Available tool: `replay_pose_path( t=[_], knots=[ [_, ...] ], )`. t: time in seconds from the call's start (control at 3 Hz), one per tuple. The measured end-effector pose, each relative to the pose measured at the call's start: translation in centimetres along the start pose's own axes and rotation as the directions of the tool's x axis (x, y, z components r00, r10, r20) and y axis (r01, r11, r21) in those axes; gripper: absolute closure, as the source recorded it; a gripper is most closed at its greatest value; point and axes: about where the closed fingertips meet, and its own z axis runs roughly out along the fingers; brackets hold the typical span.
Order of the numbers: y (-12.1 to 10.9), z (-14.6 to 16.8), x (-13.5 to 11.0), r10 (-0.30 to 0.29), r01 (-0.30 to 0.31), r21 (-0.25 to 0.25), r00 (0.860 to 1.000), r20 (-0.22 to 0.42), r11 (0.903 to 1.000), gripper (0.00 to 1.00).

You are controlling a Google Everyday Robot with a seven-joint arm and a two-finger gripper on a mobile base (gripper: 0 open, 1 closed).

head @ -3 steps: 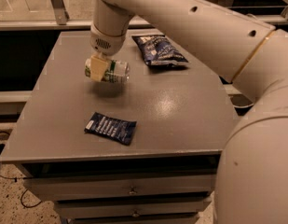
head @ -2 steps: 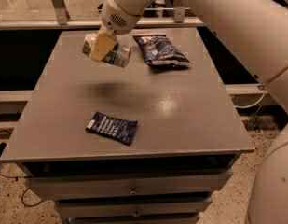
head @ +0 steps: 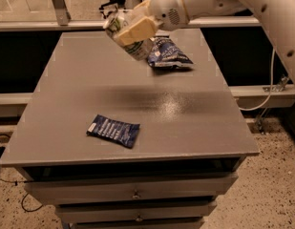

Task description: Place 7up can upright

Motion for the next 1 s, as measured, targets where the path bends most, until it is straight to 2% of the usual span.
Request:
replay_pose_path(
  t=[0.33,0.67,1.0],
  knots=[
    [1.3,-4.2,0.8,0.073,-0.066,-0.035,0.961,0.265,0.9972,1.0],
    [2.4,-6.7,2.3,0.107,-0.098,-0.045,0.914,0.39,0.9942,1.0],
    [2.5,-7.0,2.2,0.108,-0.098,-0.045,0.91,0.399,0.9942,1.0]
  ],
)
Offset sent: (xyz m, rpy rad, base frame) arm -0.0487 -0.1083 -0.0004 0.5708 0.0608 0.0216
